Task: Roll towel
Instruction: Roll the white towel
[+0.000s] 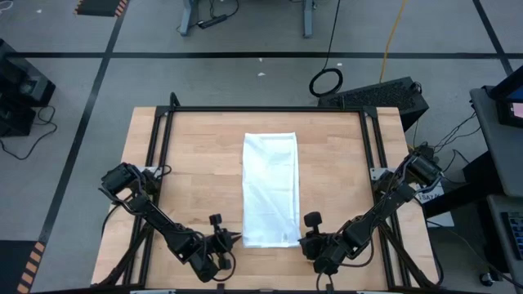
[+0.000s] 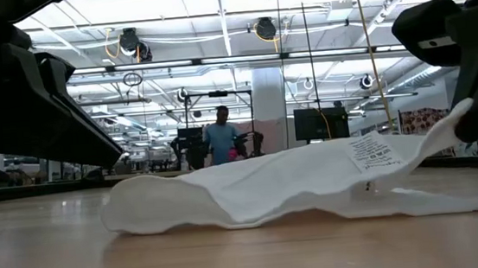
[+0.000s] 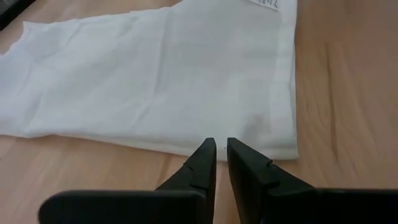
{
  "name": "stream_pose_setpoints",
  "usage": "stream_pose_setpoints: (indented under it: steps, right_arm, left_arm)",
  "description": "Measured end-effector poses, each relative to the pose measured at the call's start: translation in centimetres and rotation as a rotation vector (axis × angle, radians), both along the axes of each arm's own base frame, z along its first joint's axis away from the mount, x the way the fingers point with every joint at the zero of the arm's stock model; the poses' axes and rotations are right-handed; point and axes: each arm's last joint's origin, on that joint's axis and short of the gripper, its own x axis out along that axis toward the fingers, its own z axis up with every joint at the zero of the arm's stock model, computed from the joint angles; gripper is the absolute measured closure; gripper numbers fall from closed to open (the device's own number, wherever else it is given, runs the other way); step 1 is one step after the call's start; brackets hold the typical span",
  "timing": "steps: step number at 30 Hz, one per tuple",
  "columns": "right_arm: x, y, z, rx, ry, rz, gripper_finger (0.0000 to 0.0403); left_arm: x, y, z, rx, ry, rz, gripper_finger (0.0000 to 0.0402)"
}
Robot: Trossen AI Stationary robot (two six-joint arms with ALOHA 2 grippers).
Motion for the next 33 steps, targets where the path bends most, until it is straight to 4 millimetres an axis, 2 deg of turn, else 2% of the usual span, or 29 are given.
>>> stream_pose_setpoints:
  steps: [11, 21, 26, 33]
  right_arm:
    - [-0.1, 0.1, -0.1, 0.027, 0.042, 0.033, 0.0389]
    - [-0.8, -0.2, -0.4, 0.005, 0.113, 0.018, 0.0281]
    - [-1.2, -0.4, 0.1, 0.044, 0.163, 0.026, 0.0231]
    - [-1.5, -0.5, 1.2, 0.115, 0.167, 0.018, 0.0196]
  left_arm:
    - [0.0, 0.0, -0.1, -0.012, 0.010, -0.005, 0.0353]
    - [0.0, 0.1, -0.1, -0.004, 0.018, -0.005, 0.0353]
    - [-0.2, 0.2, -0.2, 0.012, 0.034, -0.005, 0.0353]
    - [0.1, 0.5, -0.2, 0.012, 0.035, 0.007, 0.0353]
